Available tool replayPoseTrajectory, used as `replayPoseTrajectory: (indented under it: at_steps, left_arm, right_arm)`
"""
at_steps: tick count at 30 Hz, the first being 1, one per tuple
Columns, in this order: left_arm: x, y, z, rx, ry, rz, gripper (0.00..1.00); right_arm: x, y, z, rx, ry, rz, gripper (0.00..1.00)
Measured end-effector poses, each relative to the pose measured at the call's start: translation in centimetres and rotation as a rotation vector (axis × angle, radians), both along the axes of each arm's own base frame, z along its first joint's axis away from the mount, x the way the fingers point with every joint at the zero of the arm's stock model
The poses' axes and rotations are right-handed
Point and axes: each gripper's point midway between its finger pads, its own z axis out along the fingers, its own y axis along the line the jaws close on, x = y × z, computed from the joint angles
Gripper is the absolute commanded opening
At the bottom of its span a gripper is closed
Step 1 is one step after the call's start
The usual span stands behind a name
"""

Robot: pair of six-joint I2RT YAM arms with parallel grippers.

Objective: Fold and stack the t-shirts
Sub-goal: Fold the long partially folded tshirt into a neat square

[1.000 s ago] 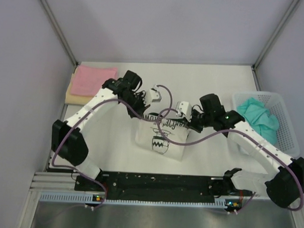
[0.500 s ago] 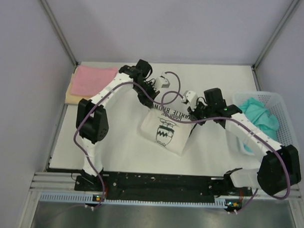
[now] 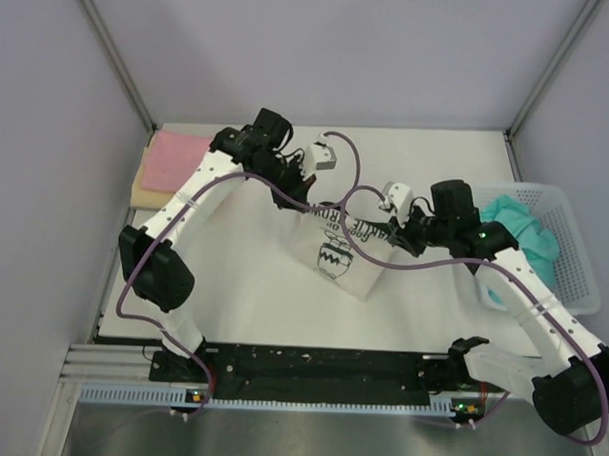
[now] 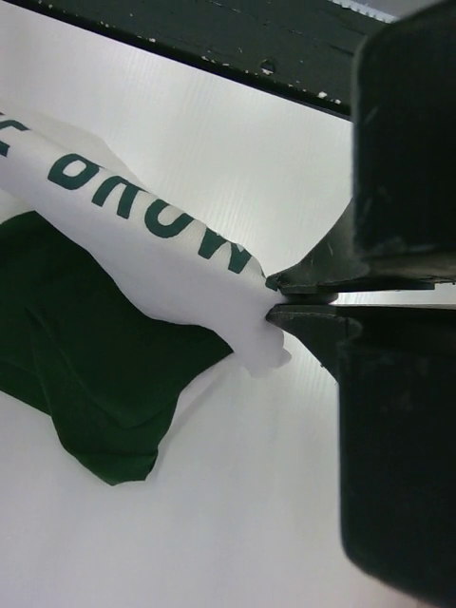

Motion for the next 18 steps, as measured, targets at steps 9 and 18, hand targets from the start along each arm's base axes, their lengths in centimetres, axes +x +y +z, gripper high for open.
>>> replayPoseTrajectory:
  at_steps: [9, 18]
  left_arm:
    - [3.3, -2.1, -0.9, -0.006, 0.014, 0.047, 0.00]
    - [11.3, -5.3, -7.6, 0.024, 0.024, 0.189, 0.00]
  right_arm:
    - [3.9, -2.4, -0.4, -0.070, 0.019, -0.125, 0.00]
    - [10.0, -5.2, -5.1, -0.132, 0.050, -0.266, 0.00]
